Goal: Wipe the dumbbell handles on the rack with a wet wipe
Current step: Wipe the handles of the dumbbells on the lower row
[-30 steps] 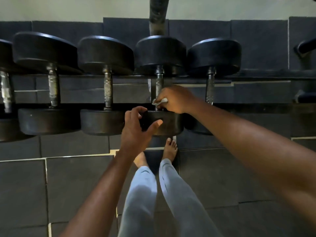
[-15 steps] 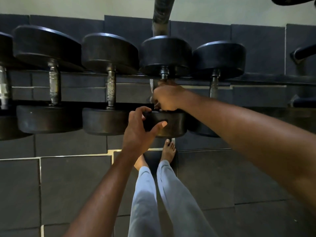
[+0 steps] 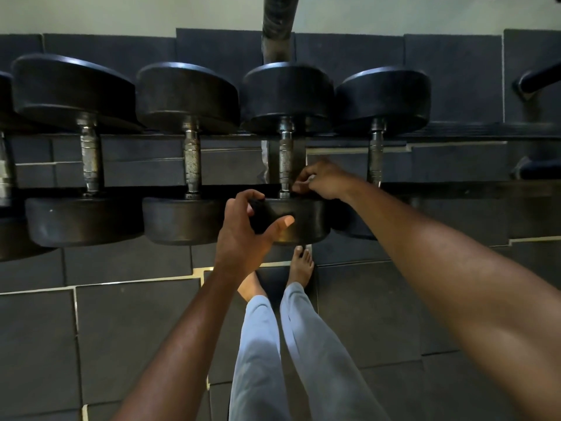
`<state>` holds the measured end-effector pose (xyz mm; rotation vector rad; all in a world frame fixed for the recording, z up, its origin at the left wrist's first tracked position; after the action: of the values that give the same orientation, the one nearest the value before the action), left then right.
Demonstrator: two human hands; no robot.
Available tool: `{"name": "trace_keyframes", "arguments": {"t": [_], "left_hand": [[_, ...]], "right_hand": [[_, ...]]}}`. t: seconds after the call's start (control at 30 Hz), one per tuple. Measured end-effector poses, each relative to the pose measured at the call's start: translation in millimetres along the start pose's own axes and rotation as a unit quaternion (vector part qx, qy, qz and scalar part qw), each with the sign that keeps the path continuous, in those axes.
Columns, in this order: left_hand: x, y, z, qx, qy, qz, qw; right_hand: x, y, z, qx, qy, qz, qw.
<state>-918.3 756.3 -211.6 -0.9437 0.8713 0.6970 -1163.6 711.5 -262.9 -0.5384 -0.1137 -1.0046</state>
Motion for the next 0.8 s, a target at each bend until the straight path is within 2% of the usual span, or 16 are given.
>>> {"name": "trace_keyframes", "arguments": {"t": [0.2,0.3,0.47,0.53,0.6,0.73,0.8], "left_hand": [[2,-1,0,0.006,-0.002,-0.008,1.0],[3,0,-1,0.005,-0.001,-0.011,1.0],[7,1,-2,0.002,-0.001,-0.014,1.0],[8,1,-3,0.002,0.001,-0.017,1.0],[9,1,-3,0.003,0.004,-0.021,1.0],[9,1,-1,0.004,0.013,-0.02,1.0],[8,1,0,0.0,0.011,-0.014,1.0]], "right_hand": [[0,-4,-5,0.038,0.02,-0.016,0.999],[2,-10,3,0.027,0.009,0.005,1.0],[8,-3,19,-0.035,-0.097,-0.053,0.993],[13,4,21,-0.078,-0.158,-0.028,0.984],[16,5,22,-0.08,-0.187,0.015,0.979],[18,-4,20,-0.039,-0.181,0.109,0.977],[20,-5,18,-0.05,-0.193,0.148,0.969]]}}
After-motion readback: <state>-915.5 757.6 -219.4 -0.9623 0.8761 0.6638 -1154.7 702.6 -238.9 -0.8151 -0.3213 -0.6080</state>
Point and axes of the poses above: each hand's wrist, its own z-axis away from the middle knuckle, its own y-axis out of the palm, x = y × z, the point moved 1 cm from there along -z, towards the middle knuckle, and after that the axes turned 9 degrees about y, right-handed, at the moved point
